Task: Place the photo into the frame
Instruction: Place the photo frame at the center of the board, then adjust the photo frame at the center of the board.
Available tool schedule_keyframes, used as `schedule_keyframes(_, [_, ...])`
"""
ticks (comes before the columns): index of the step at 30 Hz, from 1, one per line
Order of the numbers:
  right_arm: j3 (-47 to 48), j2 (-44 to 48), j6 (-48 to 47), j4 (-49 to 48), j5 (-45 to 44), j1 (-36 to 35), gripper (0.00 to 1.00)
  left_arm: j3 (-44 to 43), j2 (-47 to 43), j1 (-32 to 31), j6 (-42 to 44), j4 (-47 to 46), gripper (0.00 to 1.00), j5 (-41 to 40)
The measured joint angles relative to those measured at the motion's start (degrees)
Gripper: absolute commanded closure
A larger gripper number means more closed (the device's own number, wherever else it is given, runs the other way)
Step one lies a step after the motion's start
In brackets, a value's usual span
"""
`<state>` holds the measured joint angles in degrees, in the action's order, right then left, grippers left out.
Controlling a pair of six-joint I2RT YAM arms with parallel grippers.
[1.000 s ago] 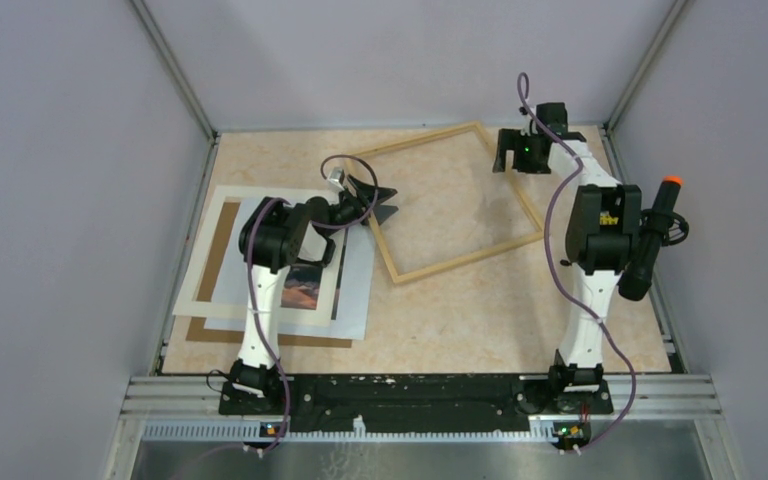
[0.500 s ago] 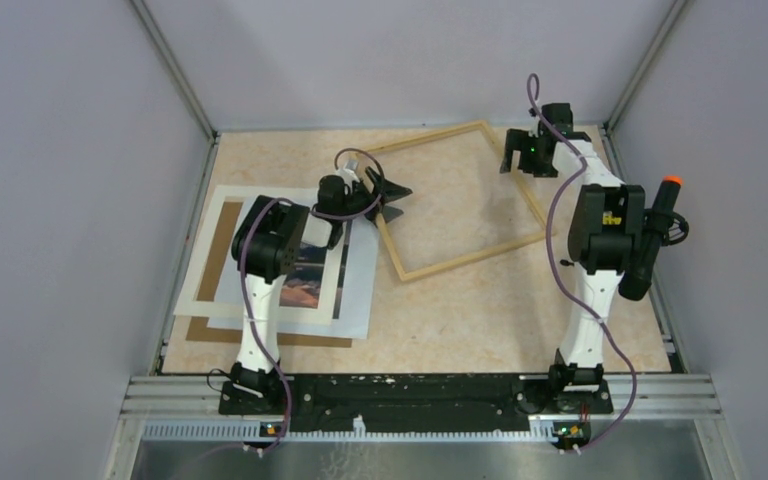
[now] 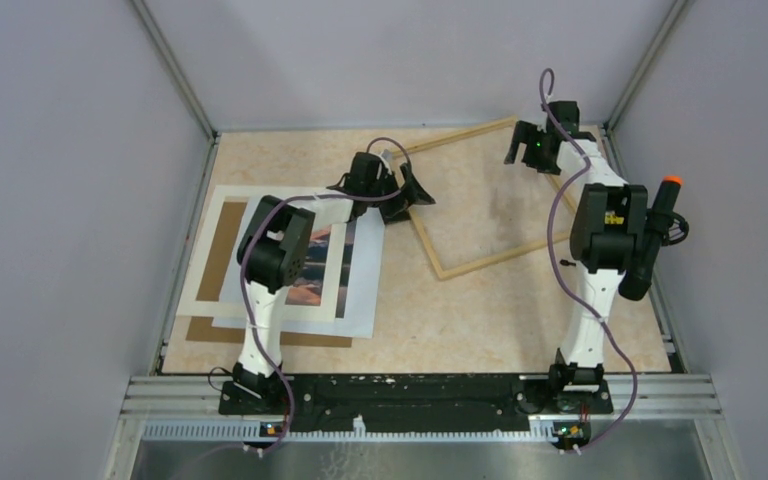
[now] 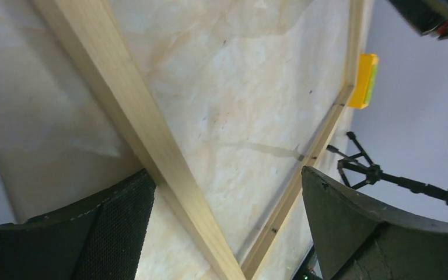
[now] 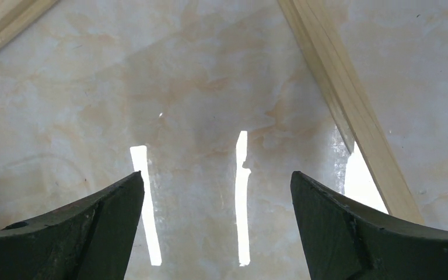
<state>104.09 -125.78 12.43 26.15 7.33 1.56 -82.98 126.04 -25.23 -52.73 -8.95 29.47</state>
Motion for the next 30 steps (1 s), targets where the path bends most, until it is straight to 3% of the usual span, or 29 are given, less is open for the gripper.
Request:
schedule_keyframes(7, [6.1, -4.44, 1.42, -1.25, -0.81, -0.2, 0.08, -0.61, -2.47, 1.38, 7.78, 10.05, 0.02, 0.83])
schedule_keyframes(13, [21.62, -13.94, 2.97, -1.55, -1.33, -0.42, 0.09, 2.78, -6.23, 2.91, 13.27, 14.38, 0.02, 1.49])
schedule_keyframes(30, [40.24, -31.08, 8.04, -6.19, -2.97, -3.06, 0.1, 4.68, -7.08, 2.25, 17.81, 16.13, 0.02, 9.22])
